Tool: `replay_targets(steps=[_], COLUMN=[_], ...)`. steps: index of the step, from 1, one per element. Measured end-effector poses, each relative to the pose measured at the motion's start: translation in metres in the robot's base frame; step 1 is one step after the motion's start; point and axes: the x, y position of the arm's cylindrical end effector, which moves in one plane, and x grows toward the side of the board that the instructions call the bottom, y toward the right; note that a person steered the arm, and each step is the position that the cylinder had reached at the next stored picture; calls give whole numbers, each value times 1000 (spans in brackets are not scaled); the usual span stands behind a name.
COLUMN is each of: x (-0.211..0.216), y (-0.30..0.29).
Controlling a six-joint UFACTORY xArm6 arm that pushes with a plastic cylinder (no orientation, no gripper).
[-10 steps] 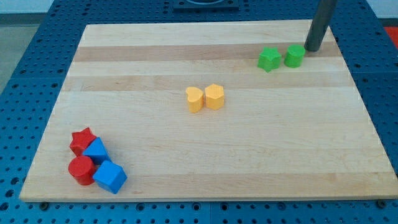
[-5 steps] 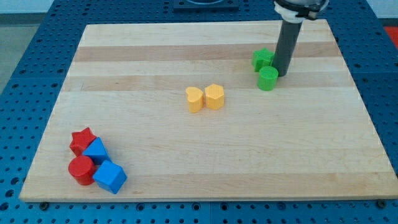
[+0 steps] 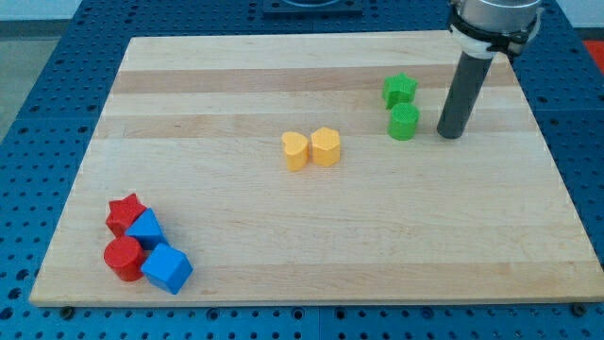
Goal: Move the green circle above the yellow hexagon
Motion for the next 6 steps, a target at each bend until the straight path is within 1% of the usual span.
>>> replay_targets(steps=[5, 6], x=[13, 18], y=[-136, -80])
